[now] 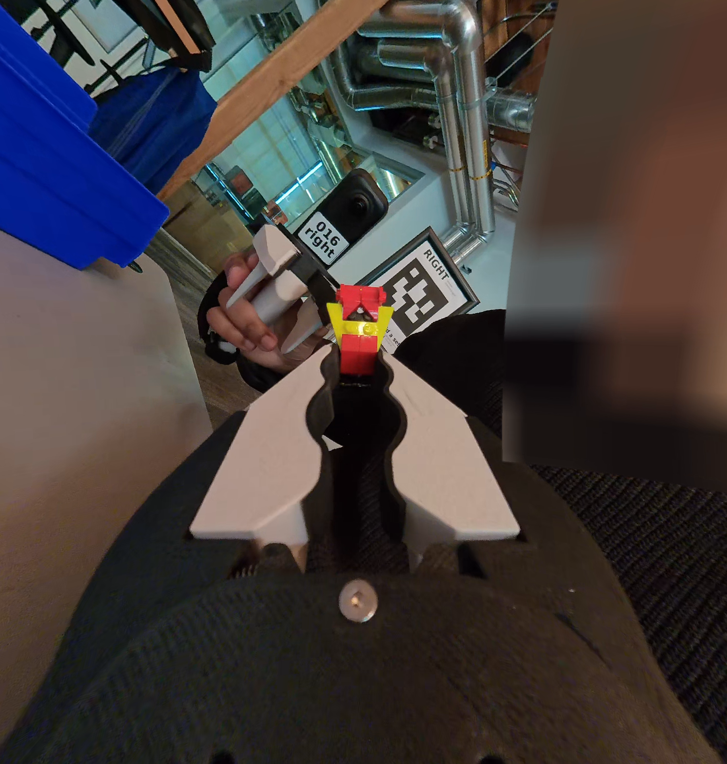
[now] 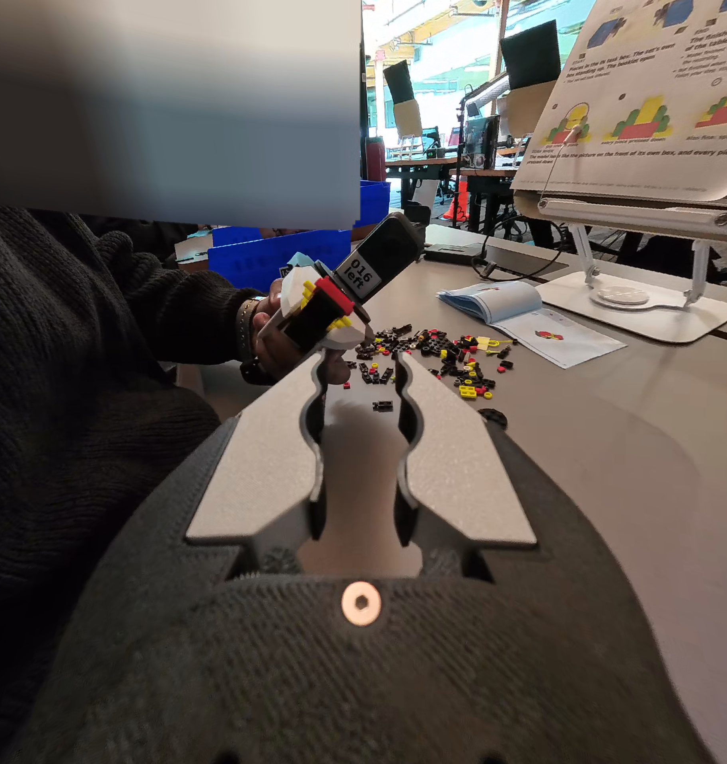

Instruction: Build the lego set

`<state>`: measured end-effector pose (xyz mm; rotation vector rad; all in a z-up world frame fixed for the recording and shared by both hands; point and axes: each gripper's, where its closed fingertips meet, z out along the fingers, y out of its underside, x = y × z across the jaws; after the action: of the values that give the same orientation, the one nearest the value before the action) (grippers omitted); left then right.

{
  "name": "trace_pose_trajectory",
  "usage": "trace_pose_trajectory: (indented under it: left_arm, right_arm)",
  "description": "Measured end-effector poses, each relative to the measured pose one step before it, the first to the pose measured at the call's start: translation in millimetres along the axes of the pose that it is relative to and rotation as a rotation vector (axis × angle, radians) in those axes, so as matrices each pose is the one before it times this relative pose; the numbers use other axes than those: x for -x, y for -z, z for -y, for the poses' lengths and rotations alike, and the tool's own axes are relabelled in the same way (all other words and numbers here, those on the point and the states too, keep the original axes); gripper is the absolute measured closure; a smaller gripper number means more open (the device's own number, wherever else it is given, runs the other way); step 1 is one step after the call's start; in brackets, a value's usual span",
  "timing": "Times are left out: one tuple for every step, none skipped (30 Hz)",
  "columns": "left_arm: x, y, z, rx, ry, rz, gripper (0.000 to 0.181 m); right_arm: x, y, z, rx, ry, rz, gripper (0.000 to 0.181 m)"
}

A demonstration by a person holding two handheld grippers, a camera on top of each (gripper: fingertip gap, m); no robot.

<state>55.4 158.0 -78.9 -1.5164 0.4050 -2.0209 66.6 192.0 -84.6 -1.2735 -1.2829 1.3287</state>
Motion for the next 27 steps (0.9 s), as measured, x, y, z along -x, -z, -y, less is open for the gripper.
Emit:
trace_pose_trajectory:
  left_arm:
    - [-0.08, 0.01, 0.00, -0.0008, 0.0005, -0.0014, 0.167]
    - [-0.02, 0.11, 0.27, -0.0014, 0.0001, -0.0008, 0.167]
    - [-0.21, 0.16, 0.33, -0.0018, 0.0000, -0.0011, 0.167]
    - [-0.25, 0.10, 0.29, -0.0015, 0.0007, -0.0022, 0.168]
    - [-0.30, 0.20, 0.32, -0.0016, 0.0012, -0.0021, 0.168]
    - [-0.03, 0.07, 0.35, -0.0019, 0.0008, -0.0005, 0.168]
    - [-0.08, 0.09, 0.26, -0.0019, 0.0007, -0.0005, 0.168]
    - [0.02, 0.03, 0.21, -0.0012, 0.0012, -0.0001, 0.168]
    - [-0.07, 0.00, 0.28, -0.0012, 0.0004, -0.0006, 0.168]
    - [-0.04, 0.04, 0.14, -0.0008, 0.0002, 0.0000, 0.168]
    - [0.19, -0.01, 0.01, -0.0001, 0.0002, 0.0014, 0.168]
    - [0.32, -0.01, 0.01, 0.0004, -0.0011, 0.0023, 0.168]
    - [0.64, 0.04, 0.27, -0.0005, -0.0030, 0.0060, 0.168]
    - [1.12, 0.17, 0.43, -0.0021, -0.0078, 0.0108, 0.168]
    - [2.03, 0.33, 0.58, 0.0002, -0.0122, 0.0192, 0.168]
    - [4.29, 0.69, 0.42, 0.0037, -0.0197, 0.0375, 0.168]
    - [8.17, 1.27, 0.72, 0.0059, -0.0278, 0.0661, 0.168]
    - [10.40, 2.15, 0.16, 0.0114, -0.0375, 0.0823, 0.168]
    - [11.12, 2.58, -0.73, 0.0195, -0.0492, 0.0875, 0.168]
    - [15.53, 3.63, -1.17, 0.0249, -0.0563, 0.1192, 0.168]
    - [19.69, 4.12, -2.15, 0.0312, -0.0613, 0.1468, 0.167]
    - [19.56, 3.18, -4.99, 0.0474, -0.0643, 0.1429, 0.167]
    - [15.31, 1.48, -6.97, 0.0561, -0.0686, 0.1133, 0.167]
    - [11.34, 0.13, -6.91, 0.0489, -0.0598, 0.0888, 0.167]
    - [7.94, -0.99, -5.99, 0.0393, -0.0447, 0.0673, 0.167]
    - [3.83, -1.97, -4.93, 0.0304, -0.0307, 0.0396, 0.167]
    - [1.33, -2.74, -4.88, 0.0284, -0.0218, 0.0216, 0.167]
  right_arm:
    - [-0.34, -0.02, -0.01, -0.0010, -0.0031, 0.0004, 0.151]
    - [-0.33, 0.02, -0.07, -0.0005, -0.0037, 0.0002, 0.151]
    - [-0.41, 0.01, -0.16, -0.0006, -0.0039, -0.0005, 0.151]
    - [-0.28, -0.01, -0.01, -0.0009, -0.0038, 0.0004, 0.151]
    - [-0.34, -0.10, 0.00, -0.0009, -0.0043, 0.0006, 0.150]
    - [-0.42, 0.02, -0.14, -0.0006, -0.0049, -0.0003, 0.150]
    - [-0.51, 0.03, -0.13, -0.0005, -0.0051, -0.0003, 0.150]
    - [-0.41, 0.01, -0.07, -0.0009, -0.0050, 0.0005, 0.150]
    - [-0.30, -0.02, -0.05, -0.0011, -0.0050, 0.0006, 0.150]
    - [-0.31, 0.00, 0.03, -0.0010, -0.0048, 0.0005, 0.150]
    - [-0.33, 0.02, -0.11, -0.0006, -0.0045, 0.0006, 0.150]
    - [-0.44, 0.07, -0.21, 0.0001, -0.0045, -0.0002, 0.150]
    - [-0.44, -0.10, -0.18, 0.0006, -0.0043, -0.0007, 0.150]
    - [-0.54, 0.09, -0.28, 0.0005, -0.0040, -0.0013, 0.150]
    - [-1.02, 0.03, -0.32, 0.0010, -0.0045, -0.0043, 0.150]
    - [-1.61, 0.23, -0.57, 0.0023, -0.0056, -0.0075, 0.150]
    - [-2.03, 0.29, -0.77, 0.0028, -0.0071, -0.0083, 0.150]
    - [-2.59, 0.31, -0.91, 0.0029, -0.0105, -0.0109, 0.150]
    - [-3.22, 0.38, -1.16, 0.0036, -0.0145, -0.0121, 0.150]
    - [-2.21, 0.48, -0.94, 0.0013, -0.0173, -0.0039, 0.150]
    - [-1.25, 0.79, 0.36, -0.0048, -0.0203, 0.0029, 0.150]
    - [-1.57, 1.14, 1.73, -0.0119, -0.0221, 0.0011, 0.151]
    - [-1.71, 1.53, 2.48, -0.0178, -0.0215, -0.0003, 0.152]
    - [-1.85, 1.72, 2.38, -0.0180, -0.0214, 0.0006, 0.153]
    - [-2.06, 1.55, 1.58, -0.0132, -0.0222, 0.0002, 0.154]
    - [-1.76, 1.29, 1.14, -0.0095, -0.0216, 0.0014, 0.154]
    - [-1.00, 0.98, 1.20, -0.0096, -0.0198, 0.0049, 0.154]
